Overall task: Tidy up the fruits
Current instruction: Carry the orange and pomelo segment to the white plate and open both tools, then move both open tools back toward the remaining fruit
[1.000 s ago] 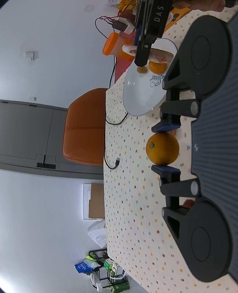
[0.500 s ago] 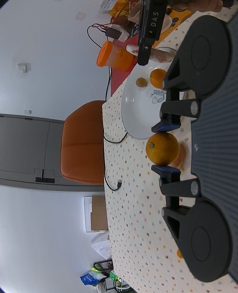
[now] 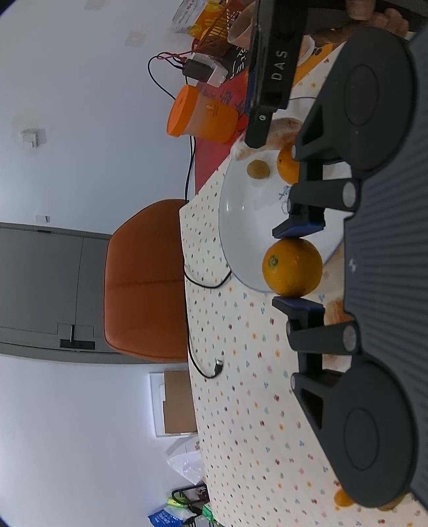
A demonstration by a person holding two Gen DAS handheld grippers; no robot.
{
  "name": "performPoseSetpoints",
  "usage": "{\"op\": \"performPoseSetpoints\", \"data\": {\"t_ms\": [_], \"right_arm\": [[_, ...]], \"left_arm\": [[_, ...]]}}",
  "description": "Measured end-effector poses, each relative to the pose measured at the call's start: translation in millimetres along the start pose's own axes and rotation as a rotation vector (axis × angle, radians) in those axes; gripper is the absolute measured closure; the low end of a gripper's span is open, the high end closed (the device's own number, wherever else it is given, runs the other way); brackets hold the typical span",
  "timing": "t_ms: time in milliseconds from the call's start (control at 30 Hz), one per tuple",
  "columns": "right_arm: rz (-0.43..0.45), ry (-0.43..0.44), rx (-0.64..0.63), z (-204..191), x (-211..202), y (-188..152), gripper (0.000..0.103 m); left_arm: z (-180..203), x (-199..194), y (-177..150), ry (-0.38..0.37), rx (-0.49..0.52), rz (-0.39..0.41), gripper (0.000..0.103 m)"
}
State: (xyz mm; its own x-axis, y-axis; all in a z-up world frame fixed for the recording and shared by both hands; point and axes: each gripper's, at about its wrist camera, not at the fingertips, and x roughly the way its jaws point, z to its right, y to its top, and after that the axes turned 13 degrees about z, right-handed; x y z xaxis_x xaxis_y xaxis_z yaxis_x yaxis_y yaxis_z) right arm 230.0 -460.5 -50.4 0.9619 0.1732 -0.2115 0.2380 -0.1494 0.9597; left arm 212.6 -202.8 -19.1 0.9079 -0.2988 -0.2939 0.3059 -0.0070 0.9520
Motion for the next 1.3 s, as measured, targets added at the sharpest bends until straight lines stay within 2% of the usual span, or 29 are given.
{"op": "performPoseSetpoints", "data": {"t_ms": [233,333,600,700,867,933,1133,1200,1300], "right_arm": [[0.007,-0.019,-0.010,2.6,-5.2,0.8,0.049],[0.000,-0.043,-0.023,3.5,-3.4,1.7,0.049],[-0.005,-0.011,-0.048,-10.1,-7.5,3.9,0.049],[-0.009,0.005,-0.056,-18.6,-11.3,3.4,0.049],[-0.021,0.036,-0.058,-33.1,-17.7,3.5,0.049],[-0.029,0.044,-0.056,-37.9,-19.3,2.7,0.047],[-0.039,0.064,-0.061,-52.5,-27.9,-0.9,0.033],[-0.037,0.075,-0.057,-55.6,-31.7,-2.0,0.021],[-0.024,0.088,-0.056,-61.8,-38.0,-2.4,0.012]], "left_arm": [[12.3,7.1,-0.4,0.005,0.022,0.013,0.066],[11.6,3.4,0.5,0.004,0.016,0.016,0.062],[-4.0,-10.2,1.1,0.048,-0.007,0.018,0.060],[-11.3,-18.1,0.9,0.063,-0.013,0.023,0.054],[-25.5,-31.6,-1.0,0.101,-0.028,0.020,0.037],[-31.2,-36.9,-1.9,0.118,-0.036,0.016,0.033],[-43.1,-53.2,-3.9,0.151,-0.039,0.017,0.024],[-46.7,-58.5,-5.4,0.156,-0.045,0.017,0.023],[-52.5,-65.0,-7.9,0.166,-0.057,0.010,0.019]]}}
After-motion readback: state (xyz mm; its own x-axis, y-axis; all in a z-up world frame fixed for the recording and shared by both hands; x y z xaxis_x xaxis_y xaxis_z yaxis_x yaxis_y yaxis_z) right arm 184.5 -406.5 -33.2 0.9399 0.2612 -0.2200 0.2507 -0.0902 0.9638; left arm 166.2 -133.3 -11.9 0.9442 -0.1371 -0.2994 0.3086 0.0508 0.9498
